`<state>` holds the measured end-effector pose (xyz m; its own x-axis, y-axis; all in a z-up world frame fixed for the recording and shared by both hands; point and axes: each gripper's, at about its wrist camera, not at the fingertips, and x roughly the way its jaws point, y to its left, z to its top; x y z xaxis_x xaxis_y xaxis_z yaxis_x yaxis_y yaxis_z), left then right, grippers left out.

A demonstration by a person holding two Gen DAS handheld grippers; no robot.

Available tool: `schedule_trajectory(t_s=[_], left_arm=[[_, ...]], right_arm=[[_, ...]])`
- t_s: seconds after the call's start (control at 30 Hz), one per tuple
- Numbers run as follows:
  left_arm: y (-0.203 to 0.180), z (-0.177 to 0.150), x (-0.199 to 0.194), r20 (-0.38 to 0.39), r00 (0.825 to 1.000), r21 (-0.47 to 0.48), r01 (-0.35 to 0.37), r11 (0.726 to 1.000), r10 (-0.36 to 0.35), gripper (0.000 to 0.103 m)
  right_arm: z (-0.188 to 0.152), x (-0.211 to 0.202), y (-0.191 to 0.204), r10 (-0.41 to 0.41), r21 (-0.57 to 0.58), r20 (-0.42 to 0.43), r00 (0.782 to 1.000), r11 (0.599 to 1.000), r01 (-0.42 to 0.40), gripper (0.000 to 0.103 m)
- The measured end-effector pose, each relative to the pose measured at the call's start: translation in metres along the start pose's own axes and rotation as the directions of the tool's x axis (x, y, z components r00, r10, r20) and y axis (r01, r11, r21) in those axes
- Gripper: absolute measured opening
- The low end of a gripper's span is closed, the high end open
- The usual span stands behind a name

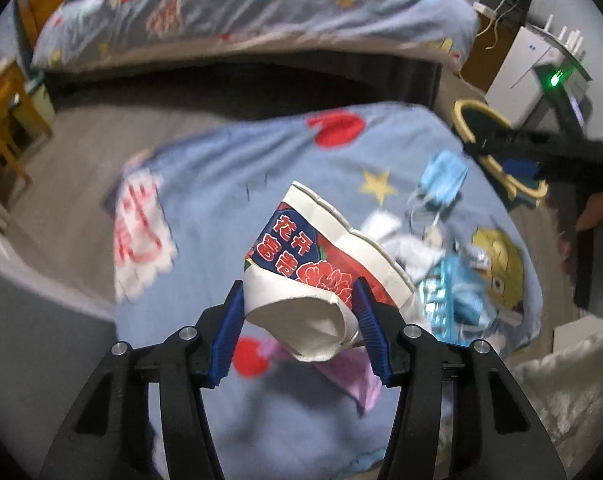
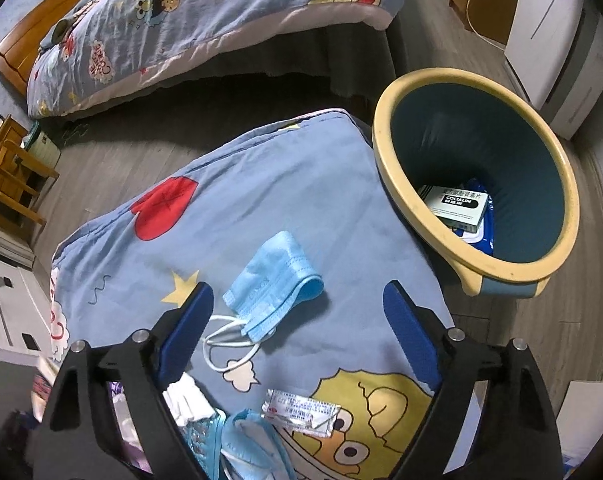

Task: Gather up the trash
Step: 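Grasp the red-white snack wrapper with left tool while right tool grasps the blue mask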

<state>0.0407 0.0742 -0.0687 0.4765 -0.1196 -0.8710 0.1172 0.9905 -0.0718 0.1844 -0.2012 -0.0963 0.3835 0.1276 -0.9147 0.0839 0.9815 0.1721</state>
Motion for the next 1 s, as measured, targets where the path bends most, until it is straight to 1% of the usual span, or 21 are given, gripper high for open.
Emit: schedule_trajectory(t_s=[0.13,0.23,0.3,0.33,0.4,0.5,0.53,0.63,0.7,0.8,0.9,1.0], left_arm=[[0.004,0.030,-0.005,0.024,1.000,0.026,-0.010,1.000,0.009,0.055],[0.004,0.052,-0.002,0.041,0.998,0.065,-0.039,0.997,0.037,0.055],[0.006,0.060,0.004,0.044,0.998,0.081,-0.048,0.996,0.045,0.055],[0.007,0.062,0.007,0.046,0.998,0.087,-0.054,0.995,0.050,0.055],[0.010,0.064,0.016,0.044,0.998,0.083,-0.054,0.995,0.050,0.055],[0.015,0.065,0.030,0.014,1.000,0.038,-0.009,0.999,0.008,0.055],[0.014,0.067,0.032,0.014,1.000,0.042,-0.008,0.999,0.007,0.055],[0.013,0.069,0.036,0.012,1.000,0.055,-0.005,0.998,0.004,0.055],[0.015,0.071,0.039,0.005,1.000,0.038,0.014,0.999,-0.014,0.055],[0.012,0.071,0.039,0.006,1.000,0.039,0.020,0.999,-0.020,0.055],[0.011,0.070,0.035,0.014,1.000,0.044,0.020,0.999,-0.020,0.055],[0.012,0.070,0.034,0.020,1.000,0.040,0.016,0.999,-0.017,0.055]], right_arm=[[0.004,0.007,-0.001,-0.002,-0.006,-0.005,1.000,1.000,0.002,0.080],[0.007,0.013,-0.002,-0.004,-0.013,-0.013,1.000,1.000,0.004,0.078],[0.009,0.017,-0.002,-0.003,-0.025,-0.013,1.000,1.000,0.003,0.074],[0.010,0.020,-0.002,-0.007,-0.039,-0.016,1.000,0.999,0.007,0.073],[0.010,0.026,-0.001,-0.013,-0.060,-0.023,1.000,0.998,0.012,0.068],[0.010,0.037,0.000,-0.008,-0.091,-0.040,0.999,0.996,0.005,0.062],[0.010,0.039,0.000,-0.010,-0.103,-0.044,0.999,0.995,0.005,0.060],[0.007,0.047,0.004,-0.013,-0.140,-0.065,0.998,0.990,0.004,0.048],[0.006,0.050,0.006,-0.001,-0.145,-0.081,0.997,0.989,-0.011,0.033],[0.005,0.047,0.010,0.011,-0.158,-0.078,0.997,0.987,-0.023,0.023],[0.007,0.041,0.012,0.025,-0.161,-0.064,0.998,0.986,-0.035,0.020],[0.007,0.030,0.017,0.030,-0.177,-0.043,0.999,0.984,-0.037,0.019]])
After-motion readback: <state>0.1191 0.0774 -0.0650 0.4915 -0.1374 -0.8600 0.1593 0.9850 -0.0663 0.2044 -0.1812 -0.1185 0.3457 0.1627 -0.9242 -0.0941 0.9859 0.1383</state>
